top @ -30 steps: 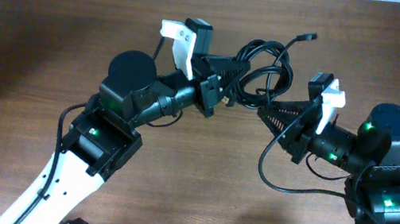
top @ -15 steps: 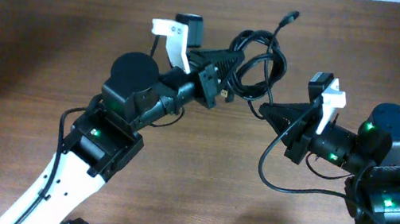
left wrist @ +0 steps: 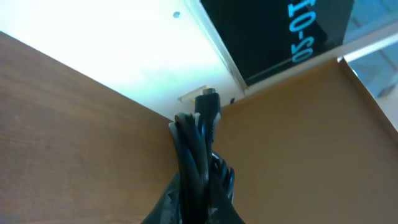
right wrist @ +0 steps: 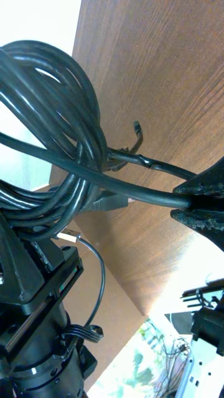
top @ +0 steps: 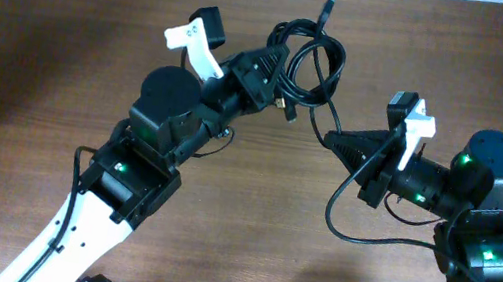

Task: Untangle cables

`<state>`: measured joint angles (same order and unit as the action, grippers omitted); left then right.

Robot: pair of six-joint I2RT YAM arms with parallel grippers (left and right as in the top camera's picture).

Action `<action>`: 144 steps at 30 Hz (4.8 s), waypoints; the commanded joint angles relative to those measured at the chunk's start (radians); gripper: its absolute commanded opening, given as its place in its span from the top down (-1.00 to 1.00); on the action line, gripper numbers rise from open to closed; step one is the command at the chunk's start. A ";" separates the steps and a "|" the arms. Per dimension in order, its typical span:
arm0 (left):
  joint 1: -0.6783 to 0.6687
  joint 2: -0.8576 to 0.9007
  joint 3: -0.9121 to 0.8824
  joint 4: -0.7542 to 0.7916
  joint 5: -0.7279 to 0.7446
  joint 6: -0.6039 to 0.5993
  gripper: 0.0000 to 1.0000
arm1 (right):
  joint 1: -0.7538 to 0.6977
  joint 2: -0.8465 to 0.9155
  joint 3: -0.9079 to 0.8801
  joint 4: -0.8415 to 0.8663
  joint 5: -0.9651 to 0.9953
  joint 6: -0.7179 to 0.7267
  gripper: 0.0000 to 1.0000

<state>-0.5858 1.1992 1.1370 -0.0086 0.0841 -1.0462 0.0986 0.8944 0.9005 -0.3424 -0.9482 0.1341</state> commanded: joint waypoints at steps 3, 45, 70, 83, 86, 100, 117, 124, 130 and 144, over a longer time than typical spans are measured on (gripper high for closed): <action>0.013 -0.009 0.014 0.024 -0.198 -0.027 1.00 | -0.001 -0.002 0.007 -0.010 -0.141 -0.056 0.92; 0.034 -0.008 0.014 0.023 0.248 0.233 1.00 | -0.001 -0.002 0.007 -0.035 -0.035 -0.075 -0.37; -0.072 0.016 0.014 0.082 0.051 0.233 1.00 | -0.001 -0.002 0.007 -0.024 -0.090 -0.075 0.92; -0.072 0.061 0.014 0.139 -0.256 0.221 1.00 | -0.001 -0.002 0.007 -0.032 -0.118 -0.075 0.92; -0.072 0.061 0.014 0.167 -0.286 0.222 1.00 | -0.001 -0.002 0.007 -0.032 -0.118 -0.076 0.92; -0.072 0.061 0.014 0.031 -0.380 0.230 1.00 | -0.001 -0.002 0.007 -0.035 0.031 -0.013 0.92; -0.072 0.061 0.014 -0.224 -0.468 0.232 1.00 | -0.001 -0.002 0.007 -0.035 0.187 0.093 0.92; -0.072 0.061 0.014 -0.305 -0.497 0.172 1.00 | -0.001 -0.002 0.007 -0.035 0.205 0.119 0.92; -0.072 0.061 0.014 -0.288 -0.488 0.173 1.00 | -0.001 -0.002 0.007 -0.043 0.204 0.119 0.92; -0.073 0.057 0.014 -0.151 -0.216 0.422 1.00 | -0.001 0.000 0.007 -0.046 0.205 0.132 -0.39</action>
<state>-0.6628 1.2663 1.1366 -0.2157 -0.2821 -0.7898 0.0986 0.9005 0.9005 -0.3927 -0.7483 0.2581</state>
